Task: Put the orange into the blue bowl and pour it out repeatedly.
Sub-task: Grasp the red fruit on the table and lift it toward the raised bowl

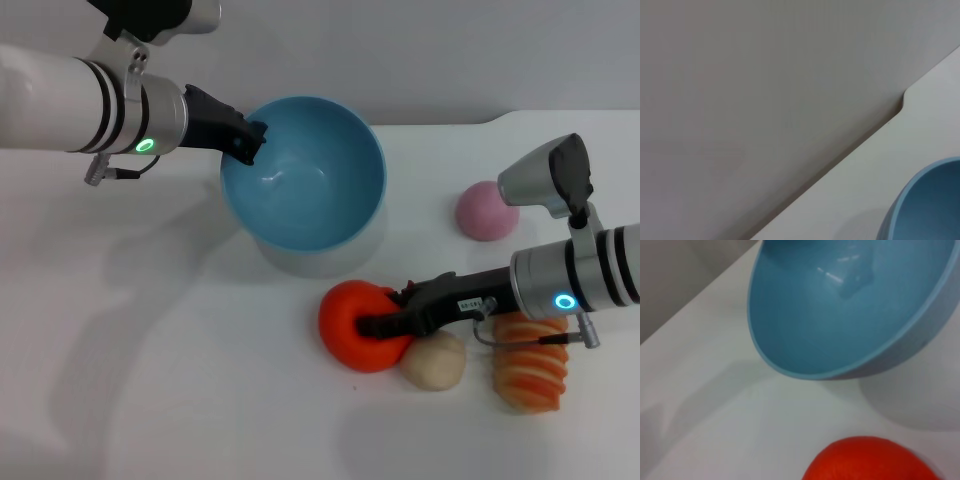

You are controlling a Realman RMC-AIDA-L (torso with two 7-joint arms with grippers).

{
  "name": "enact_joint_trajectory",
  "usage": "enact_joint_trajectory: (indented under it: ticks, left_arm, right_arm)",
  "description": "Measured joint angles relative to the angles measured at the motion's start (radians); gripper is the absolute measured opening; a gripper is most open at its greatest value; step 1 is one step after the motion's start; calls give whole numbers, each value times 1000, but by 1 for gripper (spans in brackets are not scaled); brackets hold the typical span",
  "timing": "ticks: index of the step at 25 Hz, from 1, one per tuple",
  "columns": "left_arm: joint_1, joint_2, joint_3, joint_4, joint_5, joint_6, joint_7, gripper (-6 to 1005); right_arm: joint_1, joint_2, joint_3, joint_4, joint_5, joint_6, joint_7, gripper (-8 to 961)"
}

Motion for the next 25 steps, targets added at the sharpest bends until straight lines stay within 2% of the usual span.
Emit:
enact_joint_trajectory:
  ticks: [3,8,12,18,25]
  left_arm:
    - [1,0,5,0,0,-4,0,0]
    - [1,0,6,0,0,-12,0,0]
    - [0,0,7,-1,1,-22,0,0]
    - [-3,3,4,2,6,-9,0,0]
    - [-3,6,3,3,10,-5,0,-1]
  right_arm:
    - [-11,-1,-2,-16,0,0,-1,657]
    - [-18,-1,-2,-28,-1,-5,-1,419]
    - [-19,0,-2,-30,19,-14,-20,355]
    - [-45,-2,1,-53,105,-113,-123,260]
    - [-132,-10,5,-168,246,-272,-199,107]
